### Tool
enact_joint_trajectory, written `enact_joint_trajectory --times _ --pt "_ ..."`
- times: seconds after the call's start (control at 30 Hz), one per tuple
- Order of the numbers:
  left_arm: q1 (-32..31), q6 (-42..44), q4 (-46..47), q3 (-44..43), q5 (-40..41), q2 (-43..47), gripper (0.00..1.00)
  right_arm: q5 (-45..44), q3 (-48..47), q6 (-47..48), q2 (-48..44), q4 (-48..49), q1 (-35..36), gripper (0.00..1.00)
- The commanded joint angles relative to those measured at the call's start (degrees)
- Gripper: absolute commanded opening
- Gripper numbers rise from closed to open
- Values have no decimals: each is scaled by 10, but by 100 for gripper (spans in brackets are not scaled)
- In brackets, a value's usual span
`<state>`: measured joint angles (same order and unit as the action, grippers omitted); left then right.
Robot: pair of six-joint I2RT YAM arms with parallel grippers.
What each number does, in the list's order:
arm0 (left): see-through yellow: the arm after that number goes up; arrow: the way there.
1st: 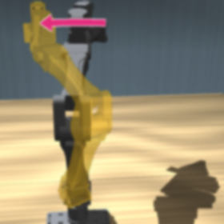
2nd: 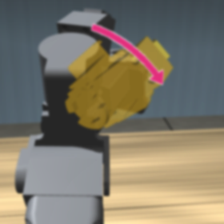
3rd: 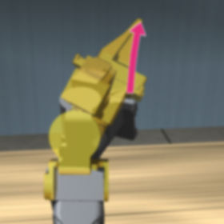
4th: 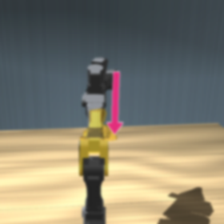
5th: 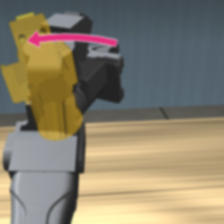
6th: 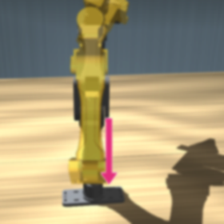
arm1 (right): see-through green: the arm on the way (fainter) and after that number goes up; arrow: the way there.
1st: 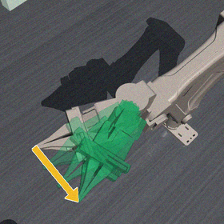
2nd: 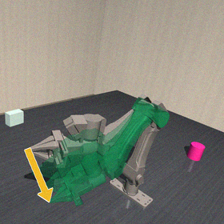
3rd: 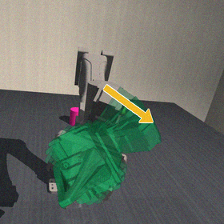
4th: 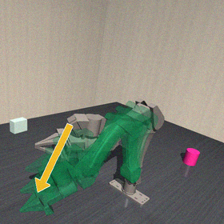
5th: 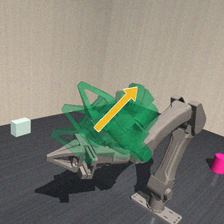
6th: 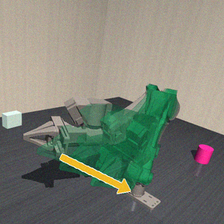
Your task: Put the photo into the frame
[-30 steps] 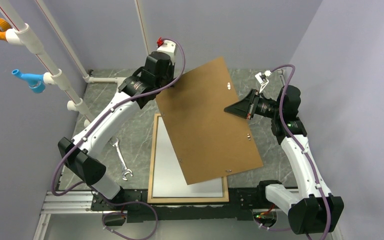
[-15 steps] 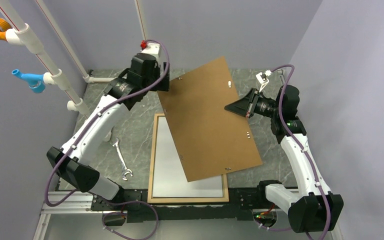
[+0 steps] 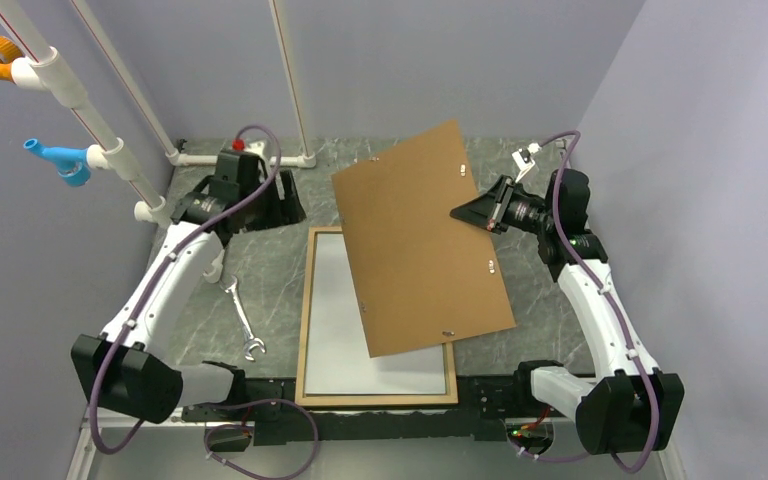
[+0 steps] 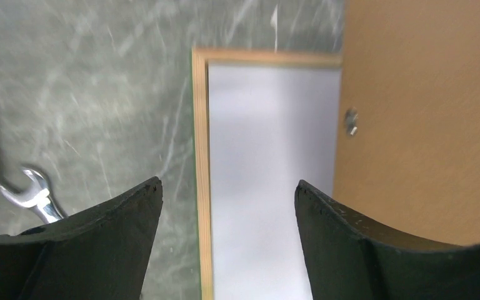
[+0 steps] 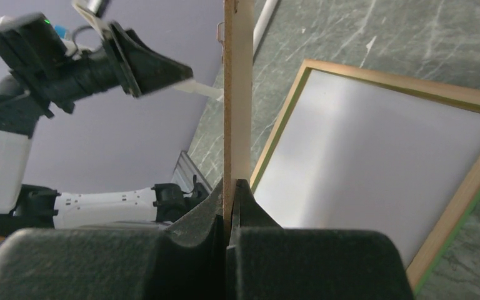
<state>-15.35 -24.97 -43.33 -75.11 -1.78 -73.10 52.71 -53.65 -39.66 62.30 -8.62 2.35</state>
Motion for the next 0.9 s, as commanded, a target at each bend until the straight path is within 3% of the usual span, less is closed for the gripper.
enact_joint_trajectory --times 0.0,0.23,0.6,0.73,0.87 --pt "2 -17 -17 72 -88 -1 80 -28 -22 -22 -1 -1 0 0" --pt "-5 -23 4 177 -106 -50 75 -48 -24 -44 8 -7 -7 0" --pt "-39 -29 56 229 -103 -165 62 -43 -20 -72 19 8 -14 0" --pt "-41 -33 84 238 -116 -186 38 -43 -21 -68 18 3 -16 0" --pt "-41 -39 94 224 -110 -208 25 -41 -16 -69 18 6 -18 0"
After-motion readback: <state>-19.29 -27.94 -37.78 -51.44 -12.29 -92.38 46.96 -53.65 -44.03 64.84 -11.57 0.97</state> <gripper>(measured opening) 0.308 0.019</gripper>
